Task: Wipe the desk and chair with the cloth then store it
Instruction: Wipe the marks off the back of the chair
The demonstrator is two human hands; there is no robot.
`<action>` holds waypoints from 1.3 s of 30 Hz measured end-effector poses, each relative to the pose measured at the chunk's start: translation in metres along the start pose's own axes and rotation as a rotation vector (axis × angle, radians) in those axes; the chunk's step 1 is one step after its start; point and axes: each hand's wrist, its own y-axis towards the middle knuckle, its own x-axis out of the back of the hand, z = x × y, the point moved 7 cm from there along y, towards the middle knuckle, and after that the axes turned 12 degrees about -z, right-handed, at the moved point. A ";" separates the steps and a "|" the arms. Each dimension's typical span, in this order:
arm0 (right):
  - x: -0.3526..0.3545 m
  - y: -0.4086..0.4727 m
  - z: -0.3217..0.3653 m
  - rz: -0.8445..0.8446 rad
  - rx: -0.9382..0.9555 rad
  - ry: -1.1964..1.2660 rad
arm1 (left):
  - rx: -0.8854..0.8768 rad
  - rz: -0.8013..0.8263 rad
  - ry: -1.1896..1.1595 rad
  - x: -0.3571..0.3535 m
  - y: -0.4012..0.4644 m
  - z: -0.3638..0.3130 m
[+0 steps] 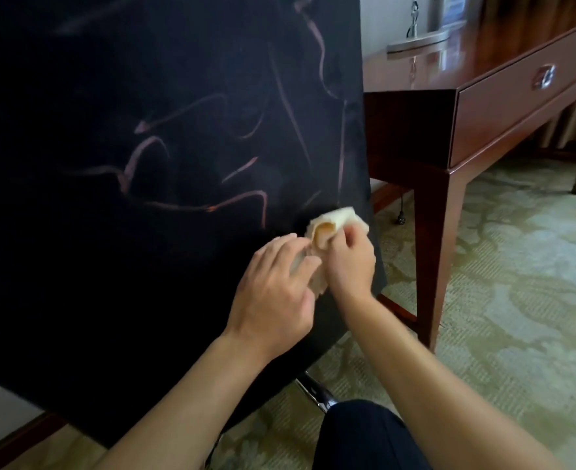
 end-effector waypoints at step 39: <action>-0.005 -0.018 0.044 0.102 0.136 0.143 | -0.062 -0.016 -0.189 0.010 -0.011 0.028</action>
